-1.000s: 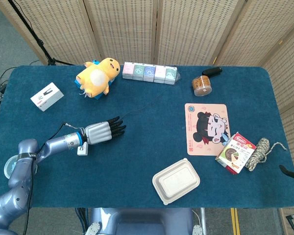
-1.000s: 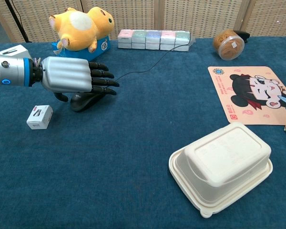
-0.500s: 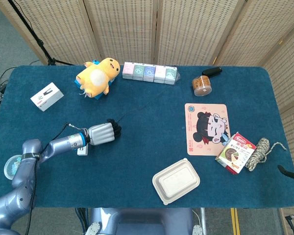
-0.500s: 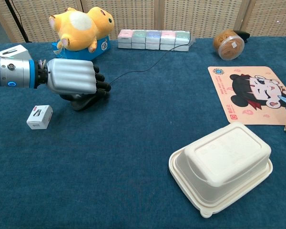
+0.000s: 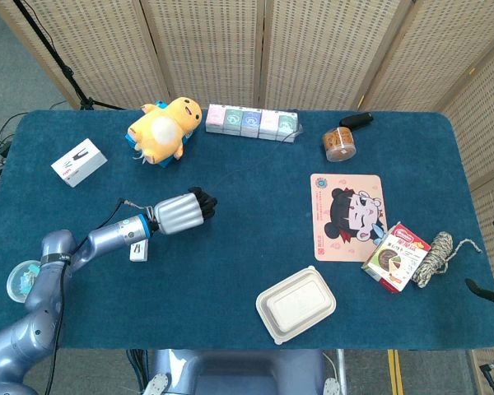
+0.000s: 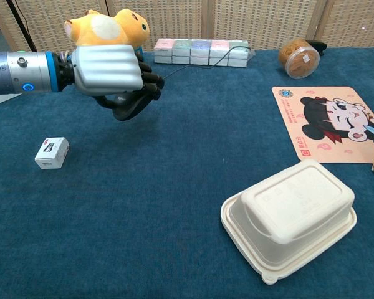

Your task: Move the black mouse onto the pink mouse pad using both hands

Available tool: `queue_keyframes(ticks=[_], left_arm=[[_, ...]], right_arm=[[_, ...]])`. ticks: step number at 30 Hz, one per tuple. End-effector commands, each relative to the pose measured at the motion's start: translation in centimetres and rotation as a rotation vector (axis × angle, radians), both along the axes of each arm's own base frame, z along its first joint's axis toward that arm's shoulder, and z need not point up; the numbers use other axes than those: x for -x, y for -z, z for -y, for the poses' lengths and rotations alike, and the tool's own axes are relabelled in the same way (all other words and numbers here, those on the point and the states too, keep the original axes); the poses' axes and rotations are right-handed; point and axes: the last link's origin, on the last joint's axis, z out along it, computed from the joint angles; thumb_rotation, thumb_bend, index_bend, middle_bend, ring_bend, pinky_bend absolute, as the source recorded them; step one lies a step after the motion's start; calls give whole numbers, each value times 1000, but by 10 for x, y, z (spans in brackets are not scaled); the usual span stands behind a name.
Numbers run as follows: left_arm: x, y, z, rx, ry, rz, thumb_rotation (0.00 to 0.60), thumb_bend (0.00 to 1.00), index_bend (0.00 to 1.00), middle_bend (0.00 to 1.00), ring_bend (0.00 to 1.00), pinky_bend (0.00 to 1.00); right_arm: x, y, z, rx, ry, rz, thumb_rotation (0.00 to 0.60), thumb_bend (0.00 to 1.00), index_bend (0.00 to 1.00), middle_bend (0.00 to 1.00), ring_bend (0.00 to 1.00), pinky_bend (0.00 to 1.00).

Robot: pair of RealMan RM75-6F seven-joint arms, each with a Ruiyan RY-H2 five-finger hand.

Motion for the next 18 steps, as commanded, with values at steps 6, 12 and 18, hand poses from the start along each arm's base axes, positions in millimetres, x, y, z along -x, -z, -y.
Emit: queue_keyframes(ticks=[6,12,18], left_arm=[[-68,26,-11,-30,11,125,600,205,521,367,355,459],[-106,55,-3,4,27,142,600,204,520,367,355,459],[-127,80,0,24,-39,147,600,204,521,367,347,459]], right_arm=[[-1,-4,-2,9,-6,15,600,0,0,0,0,0],[-2,-9,-4,16,-11,41,600,0,0,0,0,0],[0,-15,-5,31,-10,52,600,0,0,0,0,0]])
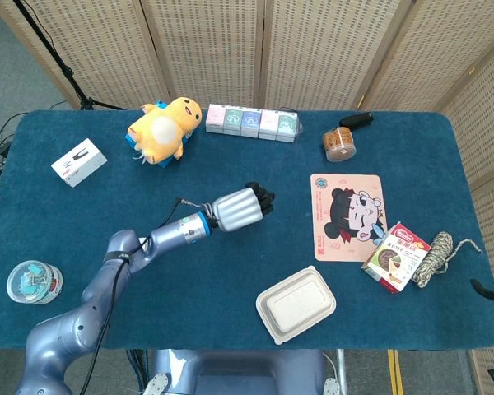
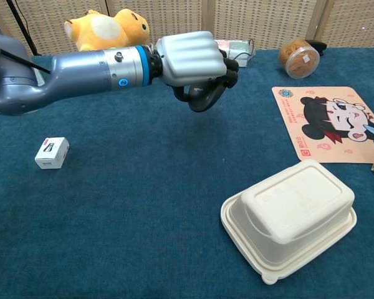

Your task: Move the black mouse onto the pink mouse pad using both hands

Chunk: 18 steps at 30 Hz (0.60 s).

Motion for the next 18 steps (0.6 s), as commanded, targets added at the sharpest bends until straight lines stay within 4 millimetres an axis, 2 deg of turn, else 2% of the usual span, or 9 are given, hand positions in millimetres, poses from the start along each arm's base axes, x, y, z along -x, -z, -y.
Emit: queue_keyframes(ticks=[1,12,18], left_arm=[[-16,15,4,18,-34,16,600,204,521,367,345,459],[-36,41,9,38,-101,1,600,204,521,367,343,459],[-40,53,13,44,-136,-13,600,202,504,353,335,459]], right_arm=[[2,-2,0,4,4,4,600,0,0,0,0,0],[6,-7,3,3,9,19,600,0,0,0,0,0],[7,-8,3,4,13,20,600,0,0,0,0,0]])
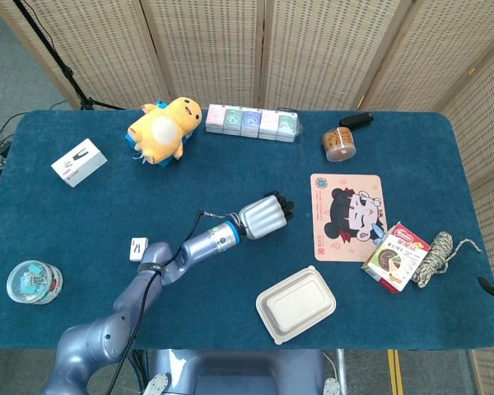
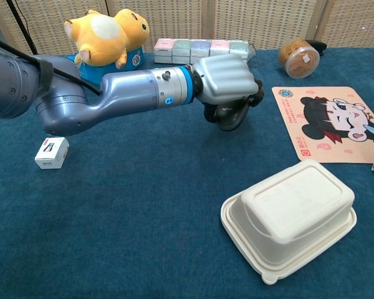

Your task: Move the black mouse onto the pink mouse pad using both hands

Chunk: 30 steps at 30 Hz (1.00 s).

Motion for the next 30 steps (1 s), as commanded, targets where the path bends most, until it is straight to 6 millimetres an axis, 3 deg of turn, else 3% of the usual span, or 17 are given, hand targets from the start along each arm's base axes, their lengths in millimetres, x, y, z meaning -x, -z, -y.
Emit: queue_keyframes(ticks=[1,6,8,18,24,30], left_arm=[[-2,5,1,0,-16,-2,600,200,485,334,321,459],[-2,8,1,1,-56,5,600,169,175,60,129,397],[-2,8,1,0,-53,8,600,152,119,13,96,388],[8,-9,-3,30,-98,121,600,139,27,0,19,319],[29,-47,-15,33,-136,274,600,116,0,0,0,211],[69,-102,-23,35,-227,446,600,106,0,0,0,93]], right_arm=[[0,0,0,-2,1,1,600,0,0,0,0,0],[1,-2,0,0,3,4,600,0,0,0,0,0],[1,-2,0,0,2,4,600,0,0,0,0,0],[-2,0,-2,-8,-9,5,600,0,0,0,0,0],[-4,4,-1,-24,-16,-3,600,0,0,0,0,0],[-6,13,1,-44,-10,-15,600,0,0,0,0,0]])
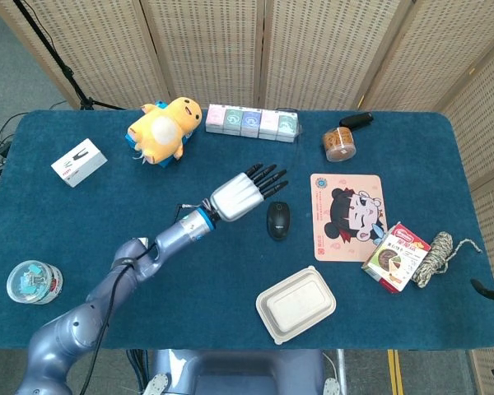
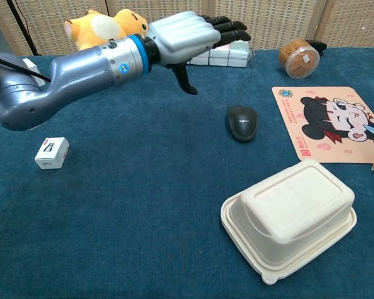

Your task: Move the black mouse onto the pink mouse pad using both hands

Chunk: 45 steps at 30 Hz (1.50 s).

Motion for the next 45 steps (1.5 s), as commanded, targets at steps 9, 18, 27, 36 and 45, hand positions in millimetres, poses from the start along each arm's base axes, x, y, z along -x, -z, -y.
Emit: queue_keyframes(ticks=[9,18,27,36,45], left_arm=[[98,-126,23,-51,-227,261,600,60,0,0,0,16],[164,-190,68,-130,-453,341,600,46,0,0,0,0],[212,-236,121,-208,-699,453,600,46,0,0,0,0],[238,-256,162,-267,-884,503,600,47,0,0,0,0],[255,-258,165,-262,-982,517,600,47,0,0,0,0]], right_arm=[[-1,24,35,-61,1,-5,600,0,0,0,0,0],[-24,42,86,-124,-40,-25,600,0,0,0,0,0],[-75,84,129,-204,-98,35,600,0,0,0,0,0],[-132,135,163,-309,-177,70,600,0,0,0,0,0],[-199,194,196,-369,-213,119,600,0,0,0,0,0]])
